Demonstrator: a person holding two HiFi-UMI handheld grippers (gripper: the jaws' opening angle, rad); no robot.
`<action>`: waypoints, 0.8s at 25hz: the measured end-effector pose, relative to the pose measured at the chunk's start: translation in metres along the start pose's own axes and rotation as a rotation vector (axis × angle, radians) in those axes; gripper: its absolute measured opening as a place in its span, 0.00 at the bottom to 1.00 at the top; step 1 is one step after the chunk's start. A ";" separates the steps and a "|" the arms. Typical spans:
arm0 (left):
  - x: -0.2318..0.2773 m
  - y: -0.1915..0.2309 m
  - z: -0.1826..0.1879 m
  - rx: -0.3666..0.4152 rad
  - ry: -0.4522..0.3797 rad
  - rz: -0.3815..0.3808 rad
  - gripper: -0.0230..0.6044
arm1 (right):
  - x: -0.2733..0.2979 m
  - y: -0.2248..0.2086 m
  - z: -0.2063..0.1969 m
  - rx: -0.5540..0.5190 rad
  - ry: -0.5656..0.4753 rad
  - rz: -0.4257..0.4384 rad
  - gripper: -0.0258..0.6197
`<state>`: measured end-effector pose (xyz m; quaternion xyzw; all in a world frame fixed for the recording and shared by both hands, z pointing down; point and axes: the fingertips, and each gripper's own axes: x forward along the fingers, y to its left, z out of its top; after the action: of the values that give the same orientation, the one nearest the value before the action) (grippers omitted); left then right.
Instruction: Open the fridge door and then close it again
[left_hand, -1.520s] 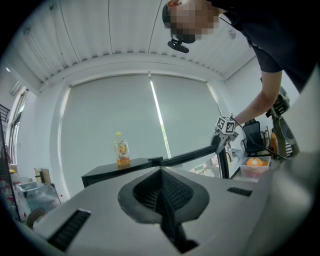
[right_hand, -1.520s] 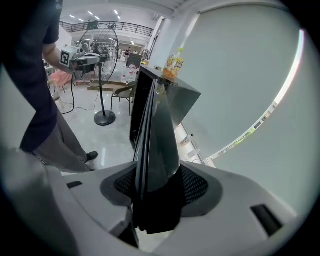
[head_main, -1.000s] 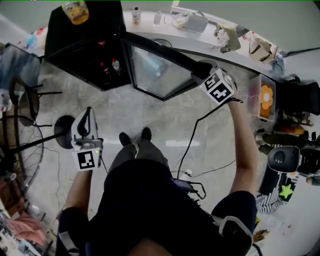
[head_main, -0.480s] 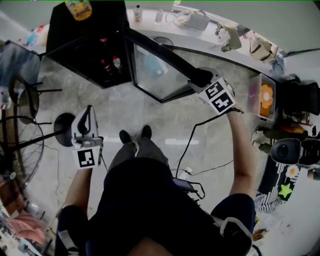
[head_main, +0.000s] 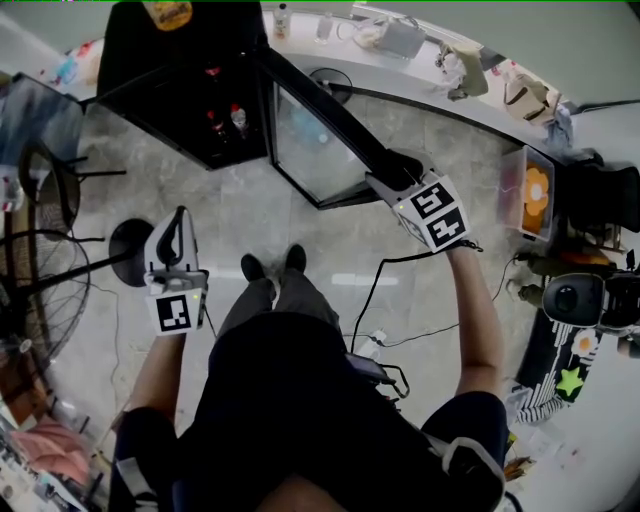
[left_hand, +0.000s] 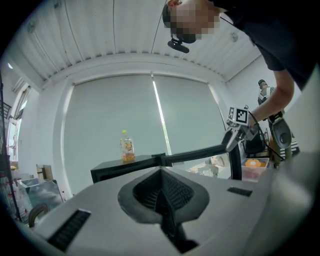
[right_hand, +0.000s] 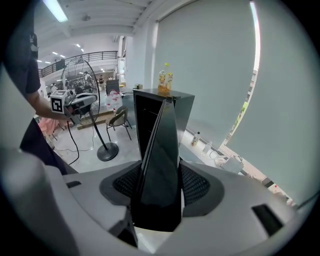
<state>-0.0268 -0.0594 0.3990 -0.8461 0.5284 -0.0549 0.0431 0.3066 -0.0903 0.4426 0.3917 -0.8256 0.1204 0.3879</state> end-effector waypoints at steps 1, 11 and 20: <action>-0.001 0.000 0.000 0.001 0.001 0.000 0.07 | 0.000 0.004 0.001 0.007 -0.005 -0.003 0.42; -0.012 0.007 0.001 0.004 -0.010 0.002 0.07 | 0.003 0.041 0.012 0.066 -0.028 -0.066 0.43; -0.026 0.017 -0.001 0.011 -0.006 0.015 0.07 | 0.009 0.073 0.023 0.133 -0.064 -0.075 0.45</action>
<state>-0.0532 -0.0433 0.3963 -0.8420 0.5344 -0.0550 0.0500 0.2366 -0.0582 0.4415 0.4510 -0.8124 0.1480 0.3387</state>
